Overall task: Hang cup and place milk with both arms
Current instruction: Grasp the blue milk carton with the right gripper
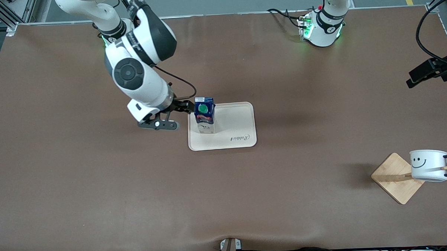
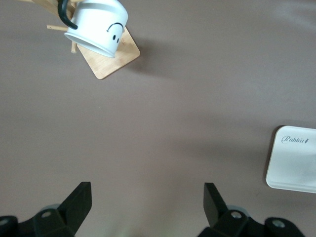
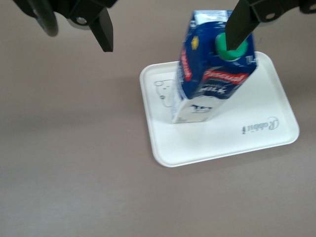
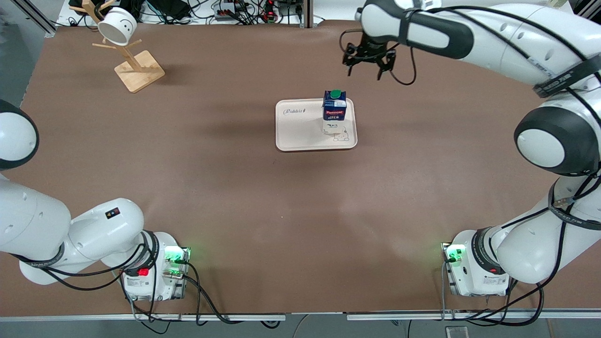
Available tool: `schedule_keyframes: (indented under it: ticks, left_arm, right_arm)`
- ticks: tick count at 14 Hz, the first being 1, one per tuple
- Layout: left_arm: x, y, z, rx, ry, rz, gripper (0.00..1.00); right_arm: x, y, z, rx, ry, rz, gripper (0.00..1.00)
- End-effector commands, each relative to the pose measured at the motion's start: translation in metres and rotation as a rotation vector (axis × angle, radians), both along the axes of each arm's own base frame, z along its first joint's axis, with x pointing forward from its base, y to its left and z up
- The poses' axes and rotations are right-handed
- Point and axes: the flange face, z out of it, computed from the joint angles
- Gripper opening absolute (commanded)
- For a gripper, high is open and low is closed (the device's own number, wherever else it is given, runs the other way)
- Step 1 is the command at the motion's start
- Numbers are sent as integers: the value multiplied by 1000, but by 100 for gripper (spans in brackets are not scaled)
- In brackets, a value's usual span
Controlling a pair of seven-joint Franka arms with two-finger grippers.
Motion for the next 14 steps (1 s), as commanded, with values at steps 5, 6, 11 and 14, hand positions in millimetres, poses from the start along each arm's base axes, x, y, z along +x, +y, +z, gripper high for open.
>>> schedule_keyframes:
  ticks: [5,6,11,14]
  left_arm:
    - [-34,-5,5,32,10,-28,100]
    - [-37,-4,9,27,6,-30,100]
    - [-40,-8,8,27,10,-35,100]
    - [-38,-6,11,32,3,-34,100]
  right_arm:
    - [-30,54,-30,-10,-3,48,100]
    - [-32,56,-31,-11,-2,54,100]
    - [-37,74,-48,-6,-28,91,100]
    - [-37,70,-56,-36,-31,104,100]
